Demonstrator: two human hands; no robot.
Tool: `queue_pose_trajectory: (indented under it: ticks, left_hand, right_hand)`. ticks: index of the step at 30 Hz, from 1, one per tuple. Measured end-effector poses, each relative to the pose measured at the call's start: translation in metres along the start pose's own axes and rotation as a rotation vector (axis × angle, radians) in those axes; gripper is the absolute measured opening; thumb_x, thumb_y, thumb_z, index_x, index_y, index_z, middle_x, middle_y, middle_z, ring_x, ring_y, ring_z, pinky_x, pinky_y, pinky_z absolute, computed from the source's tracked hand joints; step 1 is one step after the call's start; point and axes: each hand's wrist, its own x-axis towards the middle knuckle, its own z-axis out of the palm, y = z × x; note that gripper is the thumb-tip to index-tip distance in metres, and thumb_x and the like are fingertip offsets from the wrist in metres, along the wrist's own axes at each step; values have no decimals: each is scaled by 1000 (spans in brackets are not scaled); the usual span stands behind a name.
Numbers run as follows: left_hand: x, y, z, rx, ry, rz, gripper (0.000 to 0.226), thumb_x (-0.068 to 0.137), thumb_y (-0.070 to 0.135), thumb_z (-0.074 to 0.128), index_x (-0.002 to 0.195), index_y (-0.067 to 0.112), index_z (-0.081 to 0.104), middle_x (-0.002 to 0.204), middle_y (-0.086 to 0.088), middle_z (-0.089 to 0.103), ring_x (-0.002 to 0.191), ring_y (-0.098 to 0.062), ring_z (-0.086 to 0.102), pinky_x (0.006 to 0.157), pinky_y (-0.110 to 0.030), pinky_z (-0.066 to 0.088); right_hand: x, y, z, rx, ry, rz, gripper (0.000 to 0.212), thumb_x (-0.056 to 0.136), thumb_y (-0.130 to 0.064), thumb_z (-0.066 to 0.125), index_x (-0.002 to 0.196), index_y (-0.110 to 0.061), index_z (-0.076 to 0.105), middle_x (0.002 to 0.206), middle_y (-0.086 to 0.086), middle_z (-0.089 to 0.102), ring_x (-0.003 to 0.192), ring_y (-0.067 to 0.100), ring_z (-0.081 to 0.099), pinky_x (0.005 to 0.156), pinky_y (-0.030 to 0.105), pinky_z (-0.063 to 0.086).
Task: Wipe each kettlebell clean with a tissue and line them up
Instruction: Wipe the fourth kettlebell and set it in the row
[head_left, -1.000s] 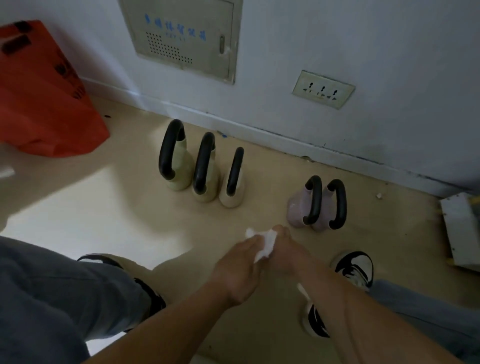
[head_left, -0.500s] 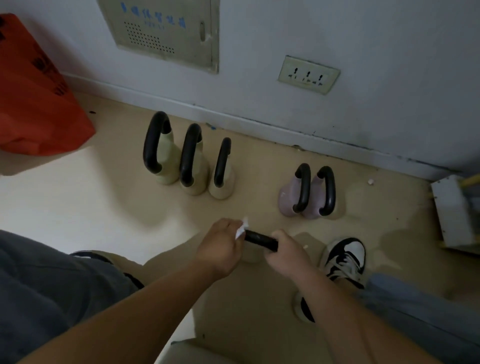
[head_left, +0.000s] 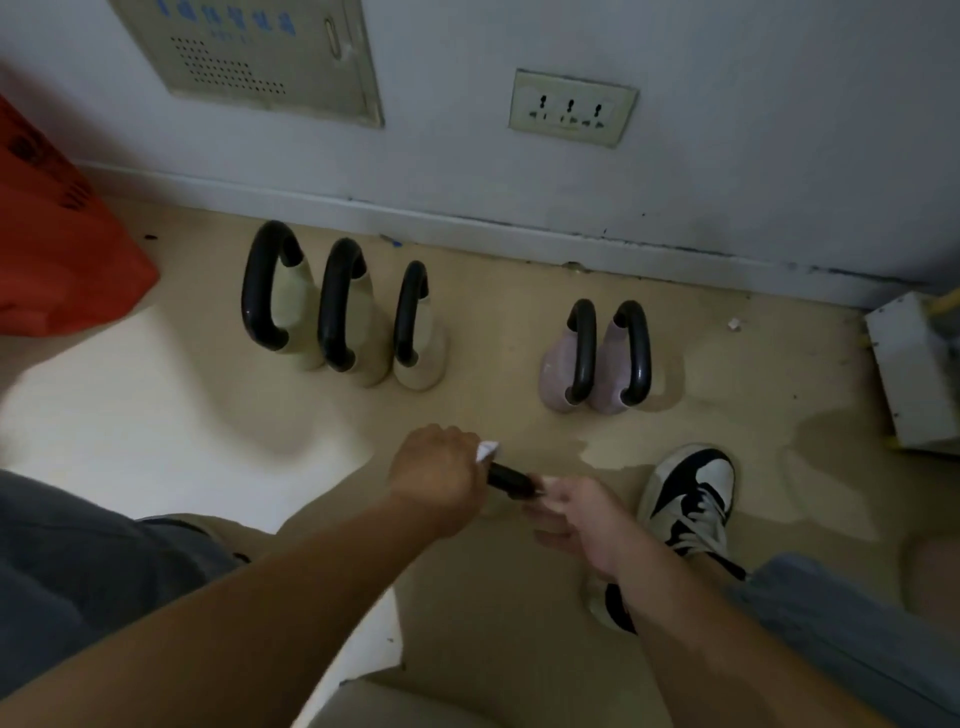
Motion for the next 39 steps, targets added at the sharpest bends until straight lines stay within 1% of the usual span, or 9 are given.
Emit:
queue_pose_trajectory:
  ticks: [4, 7, 10, 13, 19, 24, 31, 34, 39]
  left_hand:
    - [-11, 72, 17, 153, -110, 253, 46, 90, 36, 41, 124, 9, 58, 113, -14, 54, 104, -33, 46, 107, -49, 30]
    - [-3, 49, 17, 152, -107, 420, 49, 88, 38, 37, 124, 18, 62, 112, -6, 59, 100, -28, 50, 98, -43, 39]
    - [10, 2, 1, 31, -102, 196, 49, 95, 41, 25, 130, 35, 59, 118, 2, 65, 105, -24, 58, 93, -36, 44]
    - [14, 19, -5, 178, -138, -32, 42, 97, 41, 40, 135, 30, 54, 120, -4, 64, 107, -28, 57, 92, -38, 40]
    - [-12, 61, 14, 225, -142, 437, 48, 91, 35, 49, 136, 19, 56, 132, -3, 52, 111, -27, 44, 106, -41, 28]
    - [-4, 32, -3, 206, -77, 99, 35, 94, 34, 39, 120, 20, 58, 117, -6, 60, 105, -29, 51, 102, -40, 32]
    - [2, 51, -4, 394, -234, 380, 37, 93, 33, 48, 126, 21, 60, 126, -4, 58, 106, -25, 50, 104, -41, 34]
    - [10, 56, -4, 309, -271, 52, 40, 97, 39, 39, 123, 18, 60, 123, -10, 62, 116, -31, 52, 114, -48, 24]
    - [-64, 92, 41, -203, -665, 251, 39, 93, 41, 57, 123, 18, 66, 128, -14, 62, 123, -36, 55, 107, -49, 40]
  right_hand:
    - [-7, -3, -7, 229, -43, 43, 52, 105, -48, 34, 109, -11, 70, 93, 9, 76, 85, 26, 69, 70, 32, 51]
    - [-3, -3, -3, 275, -69, 51, 68, 103, -60, 31, 119, -6, 70, 102, 13, 77, 93, 30, 70, 85, 38, 52]
    - [2, -1, 2, 234, -12, 29, 68, 105, -56, 27, 116, -3, 70, 81, 12, 68, 70, 25, 57, 73, 36, 46]
    - [-1, -1, 5, 229, -47, 26, 77, 103, -59, 24, 122, -1, 71, 95, 13, 72, 93, 28, 62, 81, 39, 48]
    - [1, -2, -1, 272, -143, 118, 84, 98, -70, 23, 136, -5, 61, 128, 16, 68, 116, 32, 63, 90, 43, 48]
    - [3, 6, 6, 228, -70, 56, 83, 100, -67, 21, 116, -4, 73, 113, 15, 74, 102, 29, 63, 92, 44, 46]
    - [-2, -1, 1, 230, -95, 97, 87, 97, -74, 22, 120, -5, 69, 105, 15, 71, 91, 30, 63, 79, 38, 45]
    - [0, 1, 5, 184, -69, 89, 88, 96, -75, 19, 112, -4, 69, 98, 15, 71, 85, 29, 63, 79, 39, 44]
    - [-4, 2, 1, 199, -97, 70, 85, 98, -75, 23, 118, -4, 65, 120, 23, 70, 113, 33, 65, 101, 48, 49]
